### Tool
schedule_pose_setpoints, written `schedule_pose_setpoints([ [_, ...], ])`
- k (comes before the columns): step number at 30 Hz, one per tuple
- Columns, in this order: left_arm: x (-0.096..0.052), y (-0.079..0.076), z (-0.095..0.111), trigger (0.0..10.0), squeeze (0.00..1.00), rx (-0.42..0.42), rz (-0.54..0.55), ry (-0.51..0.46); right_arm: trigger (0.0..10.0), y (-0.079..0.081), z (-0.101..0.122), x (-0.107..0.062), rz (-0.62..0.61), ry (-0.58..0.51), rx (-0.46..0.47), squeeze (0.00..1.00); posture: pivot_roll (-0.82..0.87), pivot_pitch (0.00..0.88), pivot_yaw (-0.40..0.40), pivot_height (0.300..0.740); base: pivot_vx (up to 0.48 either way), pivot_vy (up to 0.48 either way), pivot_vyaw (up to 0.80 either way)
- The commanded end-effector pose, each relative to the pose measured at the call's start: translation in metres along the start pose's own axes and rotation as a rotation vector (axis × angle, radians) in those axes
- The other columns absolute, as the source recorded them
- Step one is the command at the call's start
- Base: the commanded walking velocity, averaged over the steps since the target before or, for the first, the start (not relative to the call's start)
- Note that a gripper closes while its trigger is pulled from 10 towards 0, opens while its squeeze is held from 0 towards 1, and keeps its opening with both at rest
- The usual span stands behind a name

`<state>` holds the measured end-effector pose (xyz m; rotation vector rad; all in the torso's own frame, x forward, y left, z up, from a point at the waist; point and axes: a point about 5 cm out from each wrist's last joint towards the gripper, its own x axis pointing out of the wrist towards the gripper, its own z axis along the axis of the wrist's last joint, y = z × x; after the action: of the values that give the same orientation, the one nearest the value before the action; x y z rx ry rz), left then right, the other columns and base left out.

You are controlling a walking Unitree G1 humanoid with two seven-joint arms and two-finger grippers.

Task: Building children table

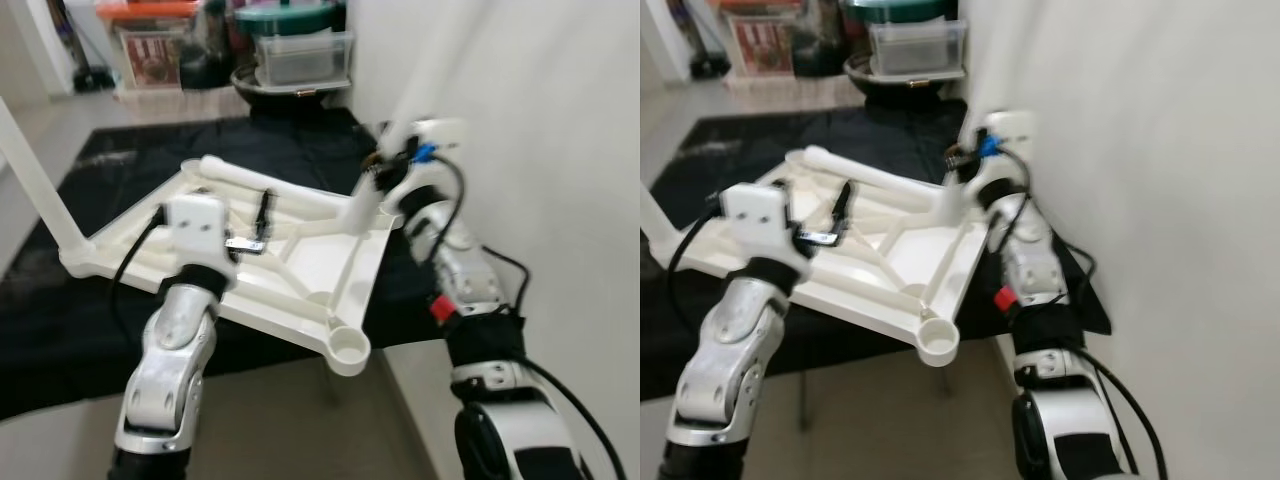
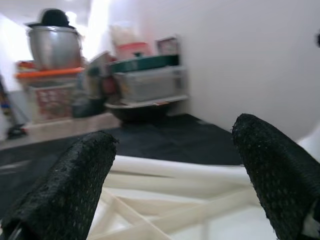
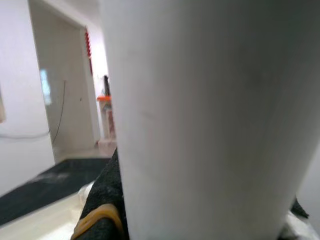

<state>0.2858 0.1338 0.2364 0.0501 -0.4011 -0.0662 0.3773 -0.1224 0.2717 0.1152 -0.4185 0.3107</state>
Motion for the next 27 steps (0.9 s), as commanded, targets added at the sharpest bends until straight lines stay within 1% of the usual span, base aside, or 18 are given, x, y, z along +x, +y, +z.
schedule_pose_setpoints([
  [1,-0.002,0.007,-0.006,10.0,0.0,0.014,0.038,0.036,10.0,0.017,0.0,0.004,0.057,-0.012,0.006,0.0,0.08,0.007,-0.058,0.74,0.0,0.0,0.0],
  [9,-0.003,0.006,-0.007,10.0,0.0,0.012,0.039,0.041,10.0,0.022,0.001,0.005,0.09,-0.011,-0.03,0.0,0.08,0.018,-0.061,0.74,0.0,0.0,0.0],
  [10,-0.004,0.005,-0.008,10.0,0.0,0.003,0.03,0.049,10.0,0.019,-0.001,0.006,0.076,0.012,-0.074,0.0,0.09,0.021,-0.064,0.74,0.0,0.0,0.0],
  [11,-0.004,0.005,-0.008,10.0,0.0,0.003,0.03,0.049,10.0,0.019,-0.001,0.006,0.076,0.012,-0.074,0.0,0.09,0.021,-0.064,0.74,0.0,0.0,0.0],
  [12,-0.005,0.003,-0.009,10.0,0.0,-0.003,0.023,0.055,10.0,0.016,-0.003,0.007,0.065,0.03,-0.107,0.0,0.09,0.021,-0.064,0.74,0.0,0.0,0.0],
  [13,-0.005,0.003,-0.009,10.0,0.0,-0.003,0.023,0.055,10.0,0.016,-0.003,0.007,0.065,0.03,-0.107,0.0,0.09,0.021,-0.064,0.74,0.0,0.0,0.0],
  [14,-0.006,0.001,-0.011,10.0,0.0,-0.005,0.006,0.073,10.0,0.011,-0.007,0.007,0.047,0.063,-0.175,0.0,0.08,0.026,-0.061,0.74,0.0,0.0,0.0],
  [15,-0.007,0.0,-0.013,10.0,0.0,-0.005,-0.005,0.086,10.0,0.007,-0.009,0.008,0.035,0.085,-0.22,0.0,0.08,0.026,-0.061,0.74,0.0,0.0,0.0],
  [16,-0.007,0.0,-0.013,10.0,0.0,-0.005,-0.005,0.086,10.0,0.007,-0.009,0.008,0.035,0.085,-0.22,0.0,0.08,0.026,-0.061,0.74,0.0,0.0,0.0],
  [17,-0.01,-0.004,-0.018,10.0,0.0,-0.003,-0.033,0.121,10.0,0.001,-0.017,0.007,0.014,0.15,-0.268,0.0,0.08,0.033,-0.061,0.74,0.0,0.0,0.0],
  [18,-0.01,-0.004,-0.018,10.0,0.0,-0.003,-0.033,0.121,10.0,0.001,-0.017,0.007,0.014,0.15,-0.268,0.0,0.08,0.033,-0.061,0.74,0.0,0.0,0.0],
  [19,-0.014,-0.008,-0.024,10.0,0.0,-0.005,-0.072,0.16,10.0,-0.004,-0.028,0.006,0.009,0.238,-0.301,0.0,0.08,0.038,-0.061,0.74,0.0,0.0,0.0],
  [20,-0.019,-0.012,-0.03,10.0,0.0,-0.012,-0.115,0.194,10.0,-0.008,-0.035,0.004,-0.003,0.288,-0.33,0.0,0.08,0.047,-0.06,0.74,0.0,0.0,0.0],
  [21,-0.019,-0.012,-0.03,10.0,0.0,-0.012,-0.115,0.194,10.0,-0.008,-0.035,0.004,-0.003,0.288,-0.33,0.0,0.08,0.047,-0.06,0.74,0.0,0.0,0.0],
  [22,-0.023,-0.016,-0.032,10.0,0.0,-0.021,-0.151,0.213,10.0,-0.01,-0.041,0.003,-0.004,0.333,-0.342,0.0,0.08,0.052,-0.06,0.74,0.0,0.0,0.0],
  [23,-0.027,-0.02,-0.034,10.0,0.0,-0.039,-0.182,0.228,10.0,-0.011,-0.044,0.003,-0.004,0.349,-0.354,0.0,0.08,0.056,-0.06,0.74,0.0,0.0,0.0],
  [24,-0.031,-0.024,-0.034,10.0,0.0,-0.048,-0.205,0.236,10.0,-0.011,-0.045,0.004,-0.009,0.354,-0.367,0.0,0.09,0.074,-0.062,0.74,0.0,0.0,0.0],
  [27,-0.033,-0.026,-0.034,10.0,0.0,-0.053,-0.218,0.24,10.0,-0.011,-0.046,0.004,-0.011,0.357,-0.375,0.0,0.09,0.074,-0.062,0.74,0.0,0.0,0.0],
])
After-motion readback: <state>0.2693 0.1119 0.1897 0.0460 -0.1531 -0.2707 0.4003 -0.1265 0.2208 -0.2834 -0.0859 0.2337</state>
